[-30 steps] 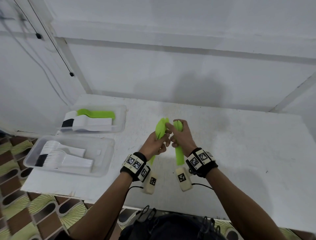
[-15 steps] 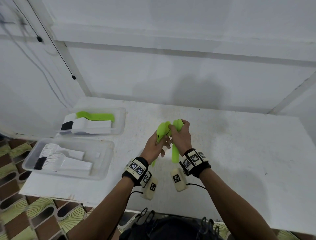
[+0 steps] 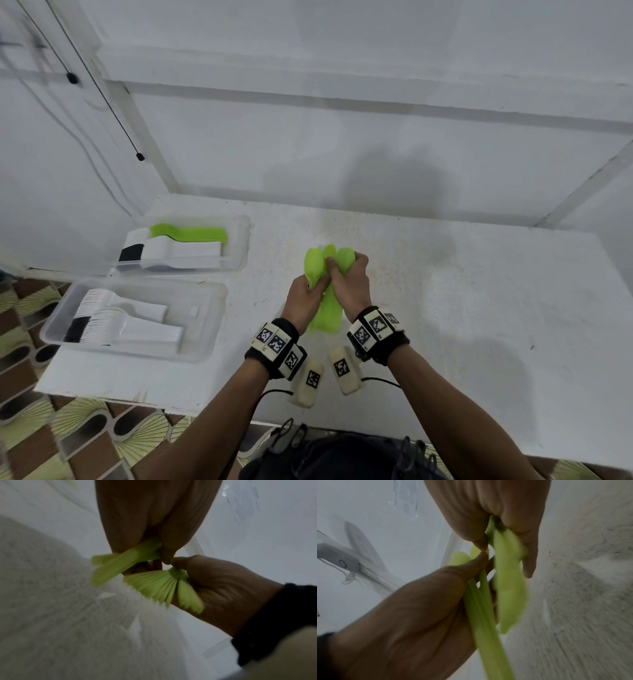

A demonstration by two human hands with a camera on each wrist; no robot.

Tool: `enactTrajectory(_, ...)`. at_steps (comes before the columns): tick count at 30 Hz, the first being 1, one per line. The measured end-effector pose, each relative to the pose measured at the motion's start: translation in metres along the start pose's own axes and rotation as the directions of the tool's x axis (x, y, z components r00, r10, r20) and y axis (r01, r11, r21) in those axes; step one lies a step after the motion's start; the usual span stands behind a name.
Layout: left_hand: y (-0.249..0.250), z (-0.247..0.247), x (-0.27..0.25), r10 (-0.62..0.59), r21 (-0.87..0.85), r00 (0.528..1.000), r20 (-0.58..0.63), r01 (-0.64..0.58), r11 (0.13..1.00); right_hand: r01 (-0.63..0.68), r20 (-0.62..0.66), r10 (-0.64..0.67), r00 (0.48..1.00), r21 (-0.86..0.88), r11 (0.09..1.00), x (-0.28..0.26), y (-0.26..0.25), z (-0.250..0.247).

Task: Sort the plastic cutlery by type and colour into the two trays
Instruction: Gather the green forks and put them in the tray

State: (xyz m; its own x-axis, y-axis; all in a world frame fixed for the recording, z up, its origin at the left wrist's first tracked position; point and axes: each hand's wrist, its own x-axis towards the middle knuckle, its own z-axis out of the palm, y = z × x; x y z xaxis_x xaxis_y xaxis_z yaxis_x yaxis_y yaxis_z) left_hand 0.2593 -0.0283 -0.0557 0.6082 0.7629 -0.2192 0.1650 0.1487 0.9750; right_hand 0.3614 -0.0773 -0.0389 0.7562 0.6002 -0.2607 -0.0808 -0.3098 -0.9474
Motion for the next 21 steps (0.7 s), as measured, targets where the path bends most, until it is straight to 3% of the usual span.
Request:
enactTrajectory(3, 0.000, -0.011, 0.005, -0.023, 0.095, 0.999, -0.025, 0.025, 0.995, -0.002, -0.014, 0.003, 1.000, 0.074, 0.997, 0.007, 0.003, -0.007)
enactTrajectory(5, 0.001, -0.020, 0.008, -0.072, 0.017, 0.997, -0.019, 0.072, 0.997, 0.014, 0.010, -0.015, 1.000, 0.091, 0.996, 0.013, 0.006, -0.011)
enactTrajectory(9, 0.012, -0.026, 0.007, -0.099, -0.100, 0.995, 0.015, 0.100, 0.990, -0.045, 0.143, 0.027, 0.989, 0.124, 0.991, 0.015, 0.005, -0.010)
enactTrajectory(17, 0.022, -0.031, 0.001, -0.060, 0.032, 0.987, 0.148, 0.056, 0.998, -0.160, 0.350, 0.071, 0.934, 0.234, 0.959, 0.009, -0.005, 0.001)
enactTrajectory(21, 0.022, -0.033, 0.006, -0.063, 0.070, 0.989, 0.131, 0.055, 0.996, -0.038, 0.292, -0.022, 0.956, 0.201, 0.979, -0.001, 0.003, 0.008)
